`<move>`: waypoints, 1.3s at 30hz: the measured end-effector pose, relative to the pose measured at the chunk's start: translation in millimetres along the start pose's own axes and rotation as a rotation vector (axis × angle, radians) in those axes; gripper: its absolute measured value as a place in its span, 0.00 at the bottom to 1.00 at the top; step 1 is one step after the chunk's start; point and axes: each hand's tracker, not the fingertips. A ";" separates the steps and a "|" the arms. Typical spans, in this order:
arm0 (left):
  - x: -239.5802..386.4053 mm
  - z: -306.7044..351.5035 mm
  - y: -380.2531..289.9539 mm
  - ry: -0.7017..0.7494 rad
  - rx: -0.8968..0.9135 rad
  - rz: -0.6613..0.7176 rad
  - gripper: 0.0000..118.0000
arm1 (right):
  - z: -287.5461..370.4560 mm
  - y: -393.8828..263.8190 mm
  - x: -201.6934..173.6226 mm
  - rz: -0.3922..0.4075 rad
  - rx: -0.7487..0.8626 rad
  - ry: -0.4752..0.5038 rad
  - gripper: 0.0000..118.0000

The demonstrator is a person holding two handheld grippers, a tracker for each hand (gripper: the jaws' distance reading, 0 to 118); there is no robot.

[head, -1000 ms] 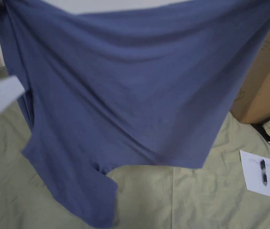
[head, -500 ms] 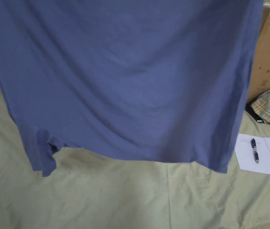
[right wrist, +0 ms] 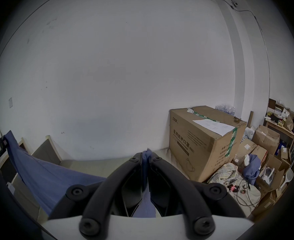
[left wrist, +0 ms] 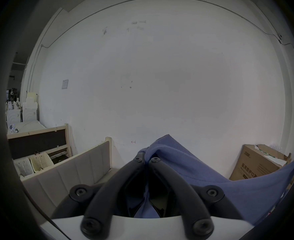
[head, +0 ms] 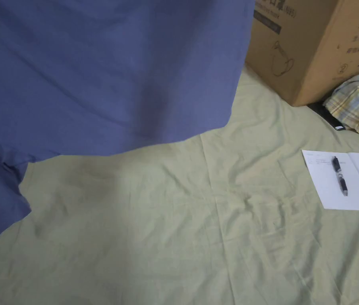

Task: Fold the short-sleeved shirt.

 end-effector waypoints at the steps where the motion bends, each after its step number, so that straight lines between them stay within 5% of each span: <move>1: 1.5 -15.9 -1.3 0.000 0.002 0.004 0.00 | -14.5 1.0 -4.5 0.004 0.000 -0.007 0.03; 5: 9.3 -51.3 -12.7 -0.032 0.033 0.055 0.00 | -54.6 2.1 -18.2 0.059 0.036 -0.086 0.03; 18: 23.4 -113.5 -67.2 -0.031 0.160 0.162 0.00 | -137.5 -44.4 -23.6 -0.038 0.157 -0.110 0.03; 29: -5.6 -114.3 -216.6 -0.025 -0.182 0.048 0.00 | -189.7 -192.9 2.2 -0.084 -0.136 -0.076 0.03; 39: -62.8 -7.4 -367.4 0.009 -0.499 0.030 0.00 | -126.5 -354.4 53.3 -0.179 -0.355 -0.017 0.03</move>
